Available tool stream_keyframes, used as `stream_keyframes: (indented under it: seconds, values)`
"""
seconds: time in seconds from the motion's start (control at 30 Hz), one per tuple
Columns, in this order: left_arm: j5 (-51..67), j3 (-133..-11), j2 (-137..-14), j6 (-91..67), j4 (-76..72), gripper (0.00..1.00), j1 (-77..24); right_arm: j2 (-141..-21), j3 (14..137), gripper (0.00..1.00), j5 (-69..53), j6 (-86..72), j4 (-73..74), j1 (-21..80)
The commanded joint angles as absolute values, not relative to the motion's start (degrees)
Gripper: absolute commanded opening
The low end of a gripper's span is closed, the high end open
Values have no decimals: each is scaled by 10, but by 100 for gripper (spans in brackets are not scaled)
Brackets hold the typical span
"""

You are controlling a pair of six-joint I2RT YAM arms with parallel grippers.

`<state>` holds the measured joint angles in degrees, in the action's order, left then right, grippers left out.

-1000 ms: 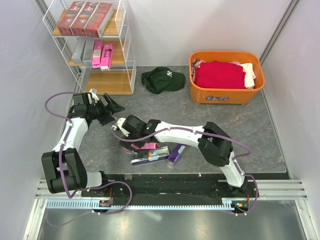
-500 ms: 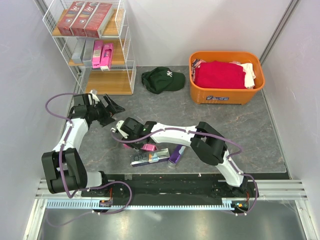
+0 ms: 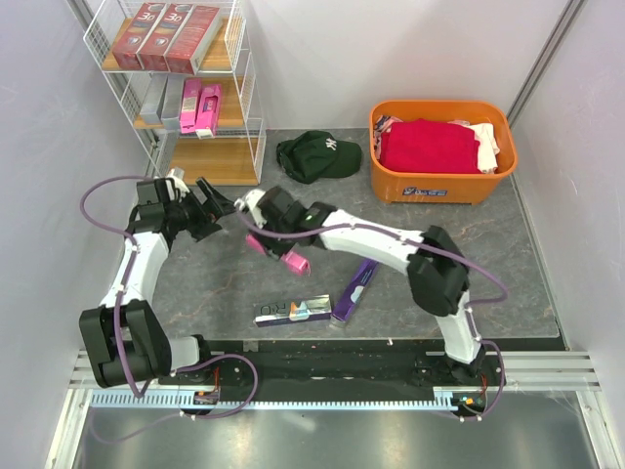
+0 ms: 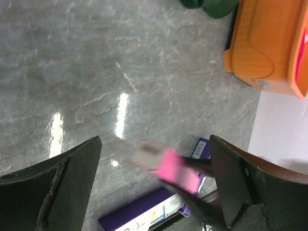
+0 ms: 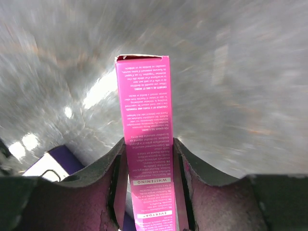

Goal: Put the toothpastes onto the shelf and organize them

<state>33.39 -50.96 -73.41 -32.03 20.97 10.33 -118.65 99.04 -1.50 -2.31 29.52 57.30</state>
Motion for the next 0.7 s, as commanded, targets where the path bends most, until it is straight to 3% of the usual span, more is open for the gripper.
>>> stream_keyframes:
  seconds: [0.0,0.13,0.27,0.53,0.67]
  values:
    - [373,-568,-711,-321,198,100,107,-1073,1006,43,-11,-43,251,526]
    - [402,-583,-697,-350,187,100,106,-995,964,43,-5,-83,209,467]
    - [421,-579,-676,-401,145,100,85,-908,877,43,11,-172,79,399]
    - [421,-534,-685,-608,-147,100,-64,-688,600,42,140,-391,-246,359]
    - [427,-556,-736,-656,-232,100,-113,-634,540,43,196,-453,-343,359]
